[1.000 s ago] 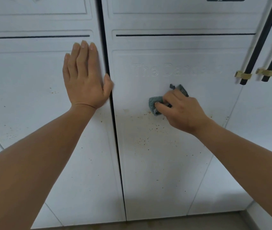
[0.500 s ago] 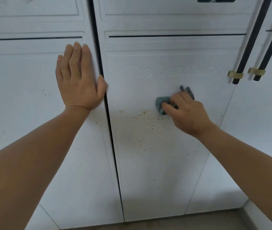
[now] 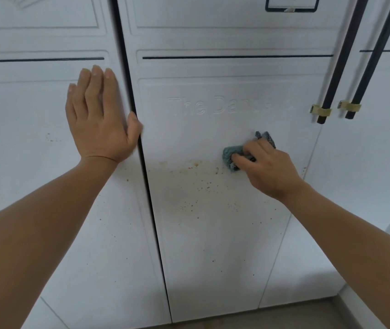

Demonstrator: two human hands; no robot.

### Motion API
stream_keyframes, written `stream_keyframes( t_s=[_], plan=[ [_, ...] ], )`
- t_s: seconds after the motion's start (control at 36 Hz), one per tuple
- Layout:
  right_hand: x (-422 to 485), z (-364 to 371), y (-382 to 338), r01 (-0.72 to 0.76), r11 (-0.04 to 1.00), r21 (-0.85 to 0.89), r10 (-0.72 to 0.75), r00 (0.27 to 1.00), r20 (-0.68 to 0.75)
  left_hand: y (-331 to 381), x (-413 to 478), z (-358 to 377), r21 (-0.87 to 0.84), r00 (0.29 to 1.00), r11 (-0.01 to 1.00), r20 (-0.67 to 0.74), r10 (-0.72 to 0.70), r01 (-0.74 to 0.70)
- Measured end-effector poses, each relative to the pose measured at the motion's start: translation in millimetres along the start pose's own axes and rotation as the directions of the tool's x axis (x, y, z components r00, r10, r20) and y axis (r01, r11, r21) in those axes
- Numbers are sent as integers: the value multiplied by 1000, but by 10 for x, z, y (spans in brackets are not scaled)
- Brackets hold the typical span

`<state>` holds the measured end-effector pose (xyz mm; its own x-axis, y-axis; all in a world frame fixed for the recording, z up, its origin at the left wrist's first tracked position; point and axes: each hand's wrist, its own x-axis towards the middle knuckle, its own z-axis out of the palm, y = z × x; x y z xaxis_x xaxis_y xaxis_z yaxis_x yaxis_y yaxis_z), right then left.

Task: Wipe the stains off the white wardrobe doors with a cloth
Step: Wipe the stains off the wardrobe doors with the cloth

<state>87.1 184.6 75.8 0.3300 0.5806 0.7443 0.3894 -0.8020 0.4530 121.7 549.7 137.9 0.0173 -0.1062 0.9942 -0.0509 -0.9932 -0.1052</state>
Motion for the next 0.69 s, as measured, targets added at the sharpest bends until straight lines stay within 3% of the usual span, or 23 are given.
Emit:
stream_keyframes(
  t_s=[0.08,0.19,0.31,0.33,0.44,0.56,0.58,0.67,0.69],
  plan=[
    [-21,-20,33,-160,987,26,161,986,-36,3,0,-7,-8,1000,1000,15,-8,9],
    [-80,-20,22,24,1000,3,-25,1000,16,8,3,-21,-7,1000,1000,9,-1,1],
    [-120,-84,122,-264,963,51,267,962,-58,9,3,-14,-15,1000,1000,5,-4,4],
    [-153,-68,117,-276,960,45,278,959,-57,9,-2,-19,-15,1000,1000,8,-5,5],
    [-299,4,148,-108,994,1,108,994,20,12,4,-20,-13,1000,1000,2,-4,4],
    [-337,-13,207,-412,907,91,417,908,-41,16,4,-20,-8,1000,1000,1,-2,2],
    [-356,1,190,-417,904,92,422,905,-46,15,4,-24,-3,1000,1000,2,1,-1],
    [-456,40,205,-235,970,60,235,972,-2,13,-2,-25,-8,1000,1000,20,-9,9],
    [-477,41,253,-250,966,72,251,968,-3,13,2,-18,-11,1000,1000,25,-14,14]
  ],
)
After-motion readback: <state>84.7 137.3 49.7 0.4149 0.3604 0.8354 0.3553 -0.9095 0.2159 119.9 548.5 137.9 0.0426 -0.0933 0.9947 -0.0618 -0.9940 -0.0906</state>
